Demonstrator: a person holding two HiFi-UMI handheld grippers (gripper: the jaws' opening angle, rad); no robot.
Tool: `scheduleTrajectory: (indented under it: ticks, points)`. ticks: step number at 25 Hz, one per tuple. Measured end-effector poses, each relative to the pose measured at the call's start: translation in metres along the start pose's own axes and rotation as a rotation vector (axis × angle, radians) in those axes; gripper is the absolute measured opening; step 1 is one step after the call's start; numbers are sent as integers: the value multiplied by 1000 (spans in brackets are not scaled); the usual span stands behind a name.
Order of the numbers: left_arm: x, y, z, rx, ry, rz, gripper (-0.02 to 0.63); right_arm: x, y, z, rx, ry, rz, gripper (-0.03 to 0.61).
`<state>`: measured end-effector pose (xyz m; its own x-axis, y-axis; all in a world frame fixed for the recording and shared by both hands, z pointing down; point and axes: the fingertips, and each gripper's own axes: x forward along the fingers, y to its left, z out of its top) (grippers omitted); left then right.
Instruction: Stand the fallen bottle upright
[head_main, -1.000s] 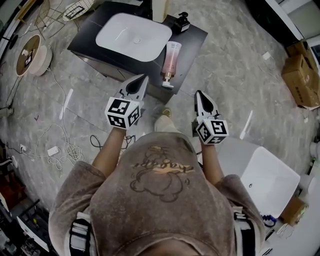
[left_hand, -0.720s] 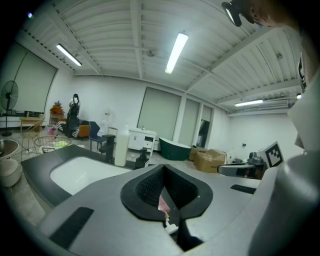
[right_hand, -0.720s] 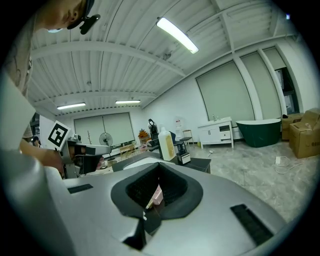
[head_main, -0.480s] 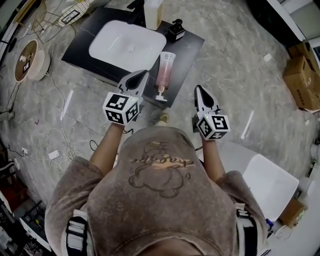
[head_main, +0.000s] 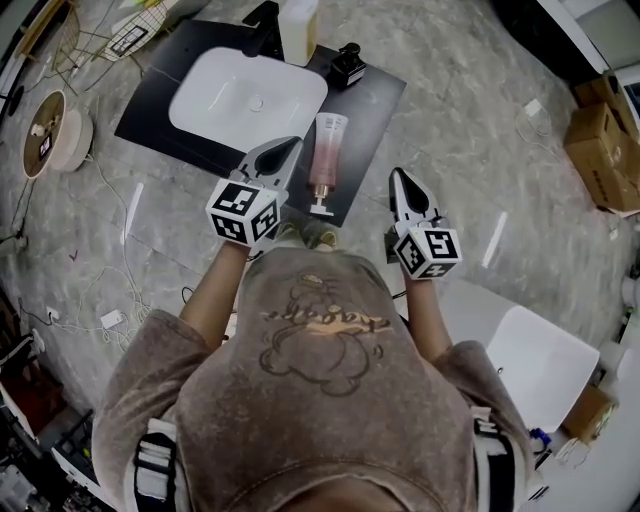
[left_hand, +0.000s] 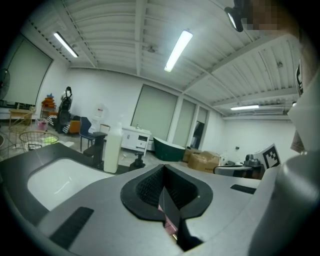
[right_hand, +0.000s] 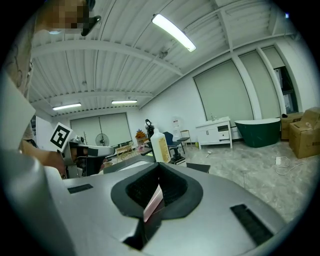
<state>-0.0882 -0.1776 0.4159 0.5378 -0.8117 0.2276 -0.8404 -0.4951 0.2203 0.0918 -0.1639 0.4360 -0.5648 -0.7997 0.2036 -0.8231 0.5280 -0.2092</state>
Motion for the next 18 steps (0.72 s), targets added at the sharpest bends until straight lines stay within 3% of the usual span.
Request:
scheduleTrajectory:
  ticks: [9, 13, 18]
  points:
    - [15, 8, 12, -77, 0, -172, 18, 4, 3, 6, 44, -47, -133, -2]
    - [26, -1, 6, -41, 64, -287, 20, 2, -2, 3, 59, -62, -179, -2]
    - [33, -12, 3, -25, 73, -366, 21, -4, -5, 2, 60, -68, -213, -2]
